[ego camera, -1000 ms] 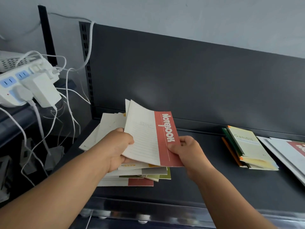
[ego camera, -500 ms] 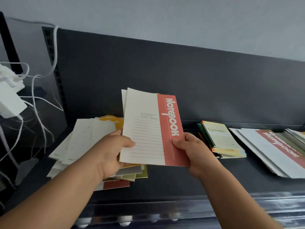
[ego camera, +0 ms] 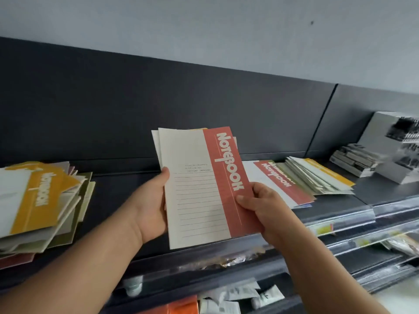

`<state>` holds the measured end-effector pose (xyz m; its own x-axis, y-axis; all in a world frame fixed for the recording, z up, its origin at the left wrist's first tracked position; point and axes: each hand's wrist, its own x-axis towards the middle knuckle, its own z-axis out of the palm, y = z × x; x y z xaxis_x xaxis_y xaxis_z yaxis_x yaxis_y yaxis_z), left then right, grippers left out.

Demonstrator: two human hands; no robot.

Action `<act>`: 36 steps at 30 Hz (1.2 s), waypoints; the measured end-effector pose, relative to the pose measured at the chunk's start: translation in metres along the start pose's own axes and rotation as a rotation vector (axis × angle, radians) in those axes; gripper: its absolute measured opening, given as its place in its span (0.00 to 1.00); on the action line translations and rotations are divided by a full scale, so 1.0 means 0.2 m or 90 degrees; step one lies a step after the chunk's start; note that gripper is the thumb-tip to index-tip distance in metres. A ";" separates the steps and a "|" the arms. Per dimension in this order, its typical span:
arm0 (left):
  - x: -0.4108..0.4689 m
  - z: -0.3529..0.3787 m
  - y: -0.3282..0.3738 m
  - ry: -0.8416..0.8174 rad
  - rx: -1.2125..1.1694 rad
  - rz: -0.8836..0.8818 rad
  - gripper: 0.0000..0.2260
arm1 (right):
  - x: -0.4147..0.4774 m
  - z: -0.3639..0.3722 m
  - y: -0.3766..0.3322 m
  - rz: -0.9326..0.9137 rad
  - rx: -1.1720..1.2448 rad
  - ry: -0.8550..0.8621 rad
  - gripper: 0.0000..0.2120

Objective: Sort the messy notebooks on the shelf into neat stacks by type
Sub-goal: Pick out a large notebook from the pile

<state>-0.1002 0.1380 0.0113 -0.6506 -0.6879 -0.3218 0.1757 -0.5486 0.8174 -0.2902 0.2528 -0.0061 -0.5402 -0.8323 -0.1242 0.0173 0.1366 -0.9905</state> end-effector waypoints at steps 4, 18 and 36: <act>0.07 0.32 -0.17 -0.044 0.007 -0.020 0.20 | -0.05 -0.38 0.04 0.002 0.039 0.054 0.10; 0.49 0.95 -0.41 -0.077 0.041 -0.087 0.13 | 0.06 -1.11 0.14 0.024 0.114 0.152 0.09; 0.95 0.98 -0.19 0.042 -0.018 0.033 0.13 | 0.79 -1.30 0.08 0.036 0.116 0.069 0.09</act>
<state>-0.3747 0.1204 0.0129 -0.5900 -0.7451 -0.3110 0.2294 -0.5240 0.8202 -0.5941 0.2636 -0.0254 -0.6209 -0.7623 -0.1827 0.1962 0.0745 -0.9777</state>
